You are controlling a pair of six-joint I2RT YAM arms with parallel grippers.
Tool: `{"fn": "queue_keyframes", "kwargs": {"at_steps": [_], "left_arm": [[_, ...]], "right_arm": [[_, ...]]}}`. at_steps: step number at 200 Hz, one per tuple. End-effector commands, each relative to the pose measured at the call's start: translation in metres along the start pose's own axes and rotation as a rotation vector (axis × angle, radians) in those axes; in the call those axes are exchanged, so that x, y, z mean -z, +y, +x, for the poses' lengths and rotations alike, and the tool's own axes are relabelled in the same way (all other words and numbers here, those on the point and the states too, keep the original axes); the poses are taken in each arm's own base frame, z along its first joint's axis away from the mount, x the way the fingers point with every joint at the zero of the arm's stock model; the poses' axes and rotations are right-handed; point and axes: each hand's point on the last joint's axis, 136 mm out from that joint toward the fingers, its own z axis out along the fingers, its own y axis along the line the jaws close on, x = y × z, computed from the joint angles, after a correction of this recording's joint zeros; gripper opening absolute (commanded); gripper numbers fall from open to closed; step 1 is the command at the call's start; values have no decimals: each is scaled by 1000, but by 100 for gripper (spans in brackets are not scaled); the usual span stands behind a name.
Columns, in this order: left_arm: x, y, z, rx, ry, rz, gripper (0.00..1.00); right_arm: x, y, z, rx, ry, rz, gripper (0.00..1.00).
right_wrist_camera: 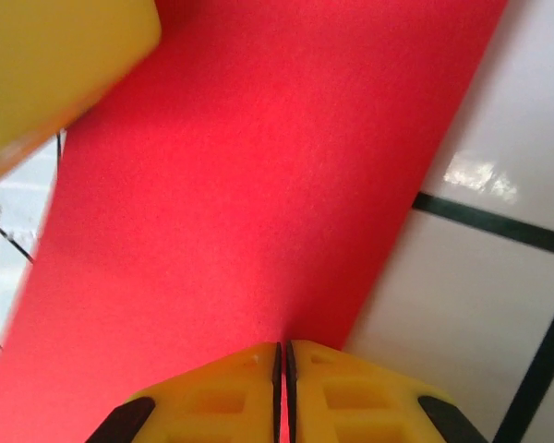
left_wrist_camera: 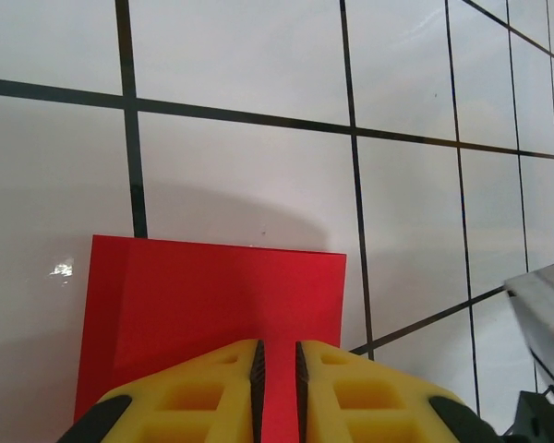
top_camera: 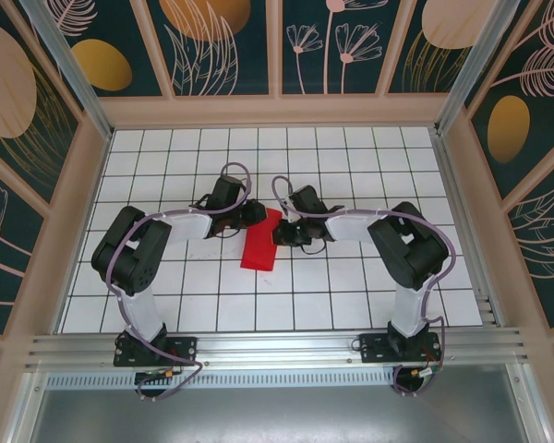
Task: Fold a paper plane with a square sheet of paper (pick it up from the middle)
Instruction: Move the square sheet of paper to the center of the table, then first fold in half a square sheet of paper at the center of the table.
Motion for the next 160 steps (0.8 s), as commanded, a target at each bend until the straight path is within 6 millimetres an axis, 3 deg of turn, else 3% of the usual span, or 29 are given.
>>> {"fn": "queue_keyframes", "kwargs": {"at_steps": [1, 103, 149, 160], "left_arm": [[3, 2, -4, -2, -16, -11, 18], [11, 13, 3, 33, -35, -40, 12], [24, -5, 16, 74, -23, 85, 14], [34, -18, 15, 62, -42, 119, 14]], "right_arm": [[13, 18, -34, 0, -111, -28, 14], [-17, -16, -46, -39, -77, 40, 13], [-19, -35, -36, -114, -82, 101, 13], [-20, -37, -31, -130, -77, 105, 13]]}}
